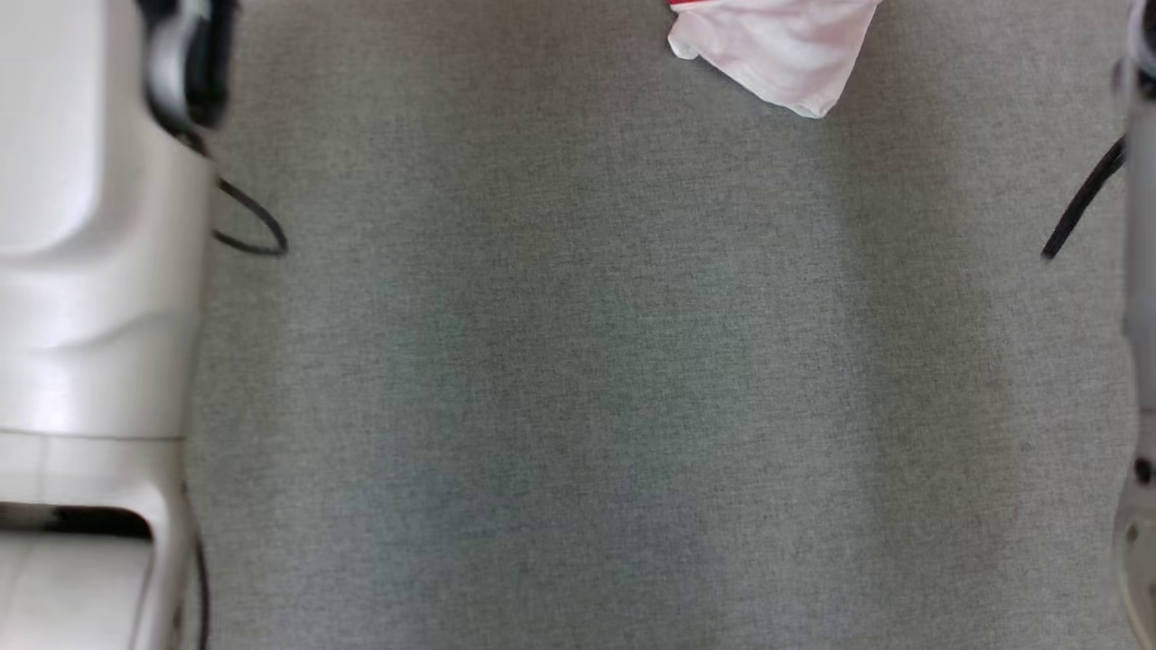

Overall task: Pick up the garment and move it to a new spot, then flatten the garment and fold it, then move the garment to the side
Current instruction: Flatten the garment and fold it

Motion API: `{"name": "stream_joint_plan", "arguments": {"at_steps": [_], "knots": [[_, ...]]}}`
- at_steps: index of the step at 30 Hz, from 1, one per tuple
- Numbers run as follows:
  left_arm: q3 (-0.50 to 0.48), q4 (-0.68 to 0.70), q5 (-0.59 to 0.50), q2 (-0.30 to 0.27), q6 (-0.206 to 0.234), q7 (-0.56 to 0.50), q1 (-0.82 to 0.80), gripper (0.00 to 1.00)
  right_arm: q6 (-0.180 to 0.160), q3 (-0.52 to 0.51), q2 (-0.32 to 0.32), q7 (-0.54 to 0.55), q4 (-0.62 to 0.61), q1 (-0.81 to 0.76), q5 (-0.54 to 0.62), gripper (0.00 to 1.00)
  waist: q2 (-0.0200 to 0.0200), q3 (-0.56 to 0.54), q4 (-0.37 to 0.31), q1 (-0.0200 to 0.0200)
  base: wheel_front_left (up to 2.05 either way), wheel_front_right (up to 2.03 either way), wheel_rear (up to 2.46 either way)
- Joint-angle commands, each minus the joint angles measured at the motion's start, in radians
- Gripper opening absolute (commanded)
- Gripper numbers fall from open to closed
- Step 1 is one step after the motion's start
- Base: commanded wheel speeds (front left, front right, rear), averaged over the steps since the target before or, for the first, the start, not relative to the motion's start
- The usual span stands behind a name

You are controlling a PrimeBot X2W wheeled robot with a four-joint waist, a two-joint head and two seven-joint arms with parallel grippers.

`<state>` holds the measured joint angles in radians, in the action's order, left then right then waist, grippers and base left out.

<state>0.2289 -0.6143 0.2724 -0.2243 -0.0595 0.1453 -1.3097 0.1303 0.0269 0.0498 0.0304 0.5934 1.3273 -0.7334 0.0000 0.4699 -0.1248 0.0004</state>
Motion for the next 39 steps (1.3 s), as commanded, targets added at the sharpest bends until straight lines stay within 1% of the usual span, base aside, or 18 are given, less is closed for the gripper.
{"name": "stream_joint_plan", "arguments": {"at_steps": [1,3,5,7,8,9,10,14,18,20,24,26,31,34,37,39], "knots": [[0.003,-0.033,0.010,0.007,-0.010,0.037,0.023,0.00,0.001,0.015,0.003,-0.022,0.021,-0.041,-0.018,0.00,0.0000,-0.005,0.004,-0.0004,0.00,0.00,0.00],[0.014,-0.088,0.023,0.021,-0.024,0.074,0.072,0.00,0.001,0.048,0.002,-0.043,0.035,-0.109,-0.052,0.00,0.0000,-0.011,0.008,-0.0004,0.00,0.00,0.00],[0.023,-0.108,0.032,0.026,-0.038,0.100,0.125,0.00,0.001,0.075,0.004,-0.048,0.021,-0.192,-0.086,0.00,0.0000,-0.015,0.011,-0.0004,0.00,0.00,0.00],[0.031,-0.109,0.037,0.029,-0.047,0.111,0.198,0.00,0.001,0.107,0.041,-0.057,-0.017,-0.290,-0.107,0.00,0.0000,-0.027,0.017,-0.0004,0.00,0.00,0.00],[0.038,-0.103,0.036,0.027,-0.052,0.114,0.245,0.00,0.001,0.124,0.049,-0.056,-0.042,-0.351,-0.133,0.00,0.0000,-0.038,0.020,-0.0004,0.00,0.00,0.00],[0.038,-0.103,0.036,0.027,-0.052,0.114,0.245,0.00,0.001,0.124,0.049,-0.056,-0.042,-0.351,-0.133,0.00,0.0000,-0.038,0.020,-0.0004,0.00,0.00,0.00],[0.046,-0.100,0.041,0.027,-0.054,0.117,0.301,0.00,0.001,0.140,0.059,-0.052,-0.066,-0.416,-0.155,0.00,0.0000,-0.057,0.022,-0.0004,0.00,0.00,0.00],[0.059,-0.050,0.075,0.024,-0.063,0.120,0.509,0.00,0.001,0.186,0.139,-0.038,-0.188,-0.663,-0.230,0.00,0.0000,-0.115,0.030,-0.0004,0.00,0.00,0.00],[0.084,0.028,0.100,0.020,-0.067,0.119,0.723,0.00,0.001,0.208,0.204,-0.007,-0.292,-0.893,-0.289,0.00,0.0000,-0.177,0.035,-0.0004,0.00,0.00,0.00],[0.106,0.072,0.109,0.010,-0.070,0.105,0.816,0.00,0.001,0.210,0.226,0.017,-0.337,-0.995,-0.312,0.00,0.0000,-0.205,0.036,-0.0004,0.00,0.00,0.00],[0.137,0.190,0.142,-0.024,-0.070,0.047,0.996,0.00,0.001,0.209,0.268,0.066,-0.427,-1.182,-0.339,0.00,0.0000,-0.251,0.040,-0.0004,0.00,0.00,0.00],[0.149,0.261,0.156,-0.043,-0.063,0.009,1.083,0.00,0.001,0.199,0.287,0.089,-0.472,-1.269,-0.345,0.00,0.0000,-0.268,0.044,-0.0004,0.00,0.00,0.00],[0.168,0.464,0.186,-0.092,-0.027,-0.116,1.291,0.00,0.001,0.150,0.317,0.152,-0.585,-1.476,-0.343,0.00,0.0000,-0.288,0.048,-0.0004,0.00,0.00,0.00],[0.168,0.596,0.213,-0.135,0.001,-0.204,1.402,0.00,0.001,0.105,0.325,0.197,-0.652,-1.584,-0.332,0.00,0.0000,-0.289,0.050,-0.0004,0.00,0.00,0.00],[0.164,0.729,0.246,-0.170,0.028,-0.303,1.482,0.00,0.001,0.065,0.329,0.260,-0.727,-1.660,-0.317,0.00,0.0000,-0.283,0.055,-0.0004,0.00,0.00,0.00],[0.145,0.793,0.279,-0.198,0.038,-0.359,1.498,0.00,0.001,0.029,0.326,0.309,-0.762,-1.687,-0.300,0.00,0.0000,-0.279,0.055,-0.0004,0.00,0.00,0.00]]}}
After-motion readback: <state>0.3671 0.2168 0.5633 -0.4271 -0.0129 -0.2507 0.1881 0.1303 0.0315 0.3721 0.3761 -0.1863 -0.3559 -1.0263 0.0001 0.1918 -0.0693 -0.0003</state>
